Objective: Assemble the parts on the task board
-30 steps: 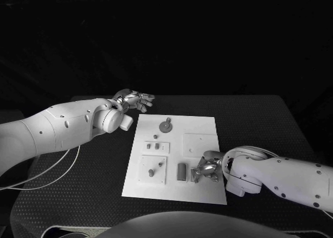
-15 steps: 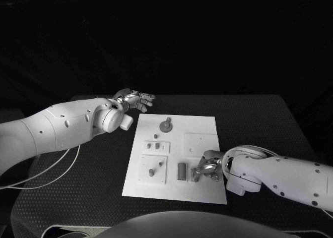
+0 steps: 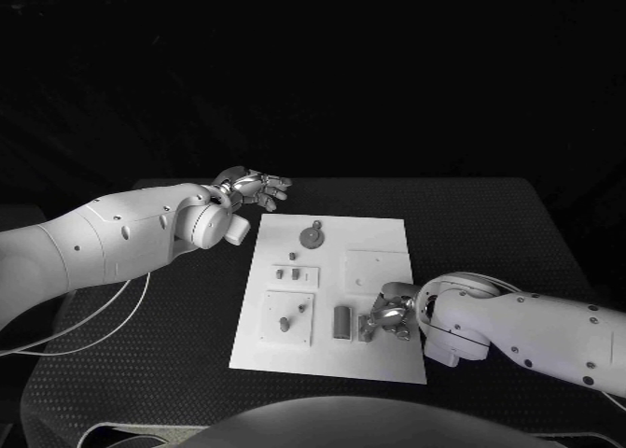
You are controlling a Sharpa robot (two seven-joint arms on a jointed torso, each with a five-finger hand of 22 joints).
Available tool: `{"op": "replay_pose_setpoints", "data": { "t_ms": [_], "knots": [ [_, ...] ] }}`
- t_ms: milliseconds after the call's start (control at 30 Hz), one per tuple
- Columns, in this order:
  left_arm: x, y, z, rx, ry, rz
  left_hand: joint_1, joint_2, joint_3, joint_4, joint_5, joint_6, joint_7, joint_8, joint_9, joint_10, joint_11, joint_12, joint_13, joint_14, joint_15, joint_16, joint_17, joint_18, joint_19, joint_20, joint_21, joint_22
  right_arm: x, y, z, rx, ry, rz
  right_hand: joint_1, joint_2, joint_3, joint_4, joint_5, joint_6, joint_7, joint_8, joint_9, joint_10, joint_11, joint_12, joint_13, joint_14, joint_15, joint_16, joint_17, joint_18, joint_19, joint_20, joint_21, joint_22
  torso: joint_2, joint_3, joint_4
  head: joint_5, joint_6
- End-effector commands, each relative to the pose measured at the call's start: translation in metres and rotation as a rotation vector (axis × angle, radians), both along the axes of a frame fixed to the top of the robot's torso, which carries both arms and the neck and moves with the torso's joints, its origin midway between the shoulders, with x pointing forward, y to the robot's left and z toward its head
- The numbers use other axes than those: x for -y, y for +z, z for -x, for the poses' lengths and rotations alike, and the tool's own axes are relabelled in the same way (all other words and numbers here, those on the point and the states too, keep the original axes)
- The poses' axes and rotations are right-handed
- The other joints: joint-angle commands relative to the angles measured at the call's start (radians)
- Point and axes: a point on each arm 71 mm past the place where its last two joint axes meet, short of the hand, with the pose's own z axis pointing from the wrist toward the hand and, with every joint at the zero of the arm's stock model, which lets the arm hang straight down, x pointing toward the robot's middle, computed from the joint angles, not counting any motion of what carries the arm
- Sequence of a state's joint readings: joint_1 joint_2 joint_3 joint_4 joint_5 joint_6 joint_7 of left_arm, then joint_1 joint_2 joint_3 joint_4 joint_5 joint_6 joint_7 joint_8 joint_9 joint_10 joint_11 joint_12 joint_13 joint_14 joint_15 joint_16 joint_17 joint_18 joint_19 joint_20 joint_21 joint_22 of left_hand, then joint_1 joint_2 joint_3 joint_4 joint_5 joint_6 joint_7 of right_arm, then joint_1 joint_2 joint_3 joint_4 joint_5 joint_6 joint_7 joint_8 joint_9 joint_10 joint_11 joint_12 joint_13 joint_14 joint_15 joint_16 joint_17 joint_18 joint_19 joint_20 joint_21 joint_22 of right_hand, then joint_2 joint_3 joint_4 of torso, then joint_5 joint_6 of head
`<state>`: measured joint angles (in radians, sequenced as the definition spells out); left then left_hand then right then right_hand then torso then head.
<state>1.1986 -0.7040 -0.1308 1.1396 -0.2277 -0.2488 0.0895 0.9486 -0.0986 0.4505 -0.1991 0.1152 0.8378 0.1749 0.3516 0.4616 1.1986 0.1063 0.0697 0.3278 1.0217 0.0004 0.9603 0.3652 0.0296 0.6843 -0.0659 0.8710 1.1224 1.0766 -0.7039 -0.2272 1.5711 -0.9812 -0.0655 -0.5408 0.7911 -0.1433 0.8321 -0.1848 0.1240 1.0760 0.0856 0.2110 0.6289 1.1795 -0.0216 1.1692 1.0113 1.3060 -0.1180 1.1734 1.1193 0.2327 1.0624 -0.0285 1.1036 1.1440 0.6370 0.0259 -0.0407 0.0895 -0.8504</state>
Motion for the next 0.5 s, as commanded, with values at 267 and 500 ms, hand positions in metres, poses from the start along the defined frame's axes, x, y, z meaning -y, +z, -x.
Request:
{"op": "replay_pose_setpoints", "data": {
  "t_ms": [267,500],
  "knots": [
    [0.0017,0.0009,0.0003,0.000,-0.020,0.004,0.004,0.004,0.003,-0.001,0.005,-0.010,0.000,0.003,-0.001,-0.008,-0.002,0.001,0.000,0.006,-0.001,0.000,0.002,-0.002,-0.004,-0.032,-0.007,0.001,-0.0066,0.0009,0.0020,-0.011,0.011,-0.043,-0.007,-0.005,-0.001,0.018,-0.015,0.005,0.001,0.000,-0.003,-0.007,-0.002,0.003,0.001,0.001,-0.006,-0.004,0.001,0.029,-0.004,-0.003,0.008,-0.003,0.000,0.0000,0.0006,0.003,-0.001],
    [0.0018,0.0008,0.0002,-0.002,-0.022,0.004,0.004,0.004,0.002,-0.001,0.005,-0.010,0.000,0.004,-0.002,-0.009,-0.002,0.000,0.000,0.006,-0.001,0.000,0.002,-0.002,-0.004,-0.032,-0.007,0.002,-0.0079,0.0008,0.0034,-0.026,0.017,-0.053,-0.011,-0.019,-0.002,0.035,-0.049,0.005,0.001,0.002,-0.005,-0.007,-0.003,0.003,0.001,0.001,-0.007,-0.004,0.002,0.029,-0.005,-0.004,0.009,-0.006,0.000,-0.0002,-0.0002,0.004,-0.002]
  ]
}}
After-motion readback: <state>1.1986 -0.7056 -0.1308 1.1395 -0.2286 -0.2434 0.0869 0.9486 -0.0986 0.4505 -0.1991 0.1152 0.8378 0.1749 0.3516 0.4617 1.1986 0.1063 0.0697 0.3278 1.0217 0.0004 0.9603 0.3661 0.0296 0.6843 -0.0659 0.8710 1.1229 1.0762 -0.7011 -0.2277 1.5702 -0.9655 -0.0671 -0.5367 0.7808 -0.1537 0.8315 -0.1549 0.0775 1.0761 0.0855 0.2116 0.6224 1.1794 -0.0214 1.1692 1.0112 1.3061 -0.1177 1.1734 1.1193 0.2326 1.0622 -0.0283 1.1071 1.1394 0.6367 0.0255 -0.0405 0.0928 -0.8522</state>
